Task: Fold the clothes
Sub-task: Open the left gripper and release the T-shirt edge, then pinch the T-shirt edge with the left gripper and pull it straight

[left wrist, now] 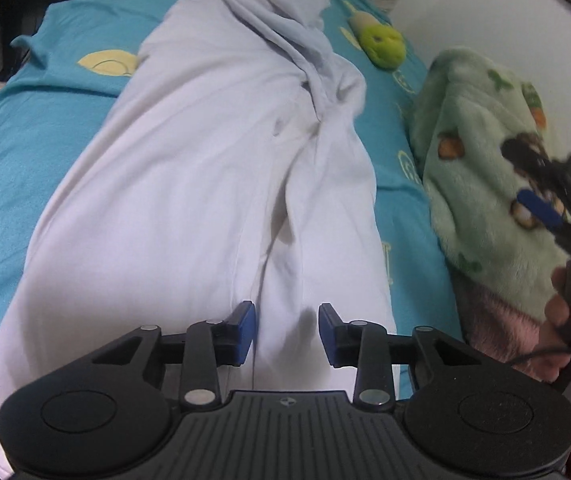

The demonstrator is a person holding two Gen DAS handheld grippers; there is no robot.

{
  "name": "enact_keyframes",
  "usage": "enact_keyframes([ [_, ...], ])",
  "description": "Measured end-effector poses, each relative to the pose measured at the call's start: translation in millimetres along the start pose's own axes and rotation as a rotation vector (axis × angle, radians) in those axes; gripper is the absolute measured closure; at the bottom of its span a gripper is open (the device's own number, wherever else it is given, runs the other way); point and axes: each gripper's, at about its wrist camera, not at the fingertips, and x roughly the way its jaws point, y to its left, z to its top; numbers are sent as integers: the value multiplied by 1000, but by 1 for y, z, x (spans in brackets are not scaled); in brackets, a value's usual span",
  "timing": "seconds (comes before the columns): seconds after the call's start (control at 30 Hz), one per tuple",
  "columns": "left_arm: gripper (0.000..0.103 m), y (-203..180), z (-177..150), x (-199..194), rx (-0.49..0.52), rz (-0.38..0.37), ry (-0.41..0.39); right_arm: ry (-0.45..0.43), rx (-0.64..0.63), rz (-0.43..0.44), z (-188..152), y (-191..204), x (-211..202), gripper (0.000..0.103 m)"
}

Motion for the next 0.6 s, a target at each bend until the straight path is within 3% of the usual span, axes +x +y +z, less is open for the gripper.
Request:
enact_keyframes([
  [0.07,93,-6,-6,2,51,18,21,11,5,16,-2,1,3,9],
  [0.2,101,-22,-17,-13,123,21,-14,37,8,37,-8,4,8,9],
  [0.23,101,-22,-17,-21,75,-34,-20,47,9,45,-9,5,9,9],
  [0.3,101,-8,-19,-36,-126,-197,12,64,14,66,-12,5,9,9],
  [0.33,101,-7,-23,-42,-154,-197,16,73,16,76,-13,5,9,9],
  [0.5,101,-8,-47,-35,-80,56,55,197,31,148,-23,8,16,9],
  [0.6,97,-4,-43,-40,-93,22,44,288,10,163,-35,15,21,9],
])
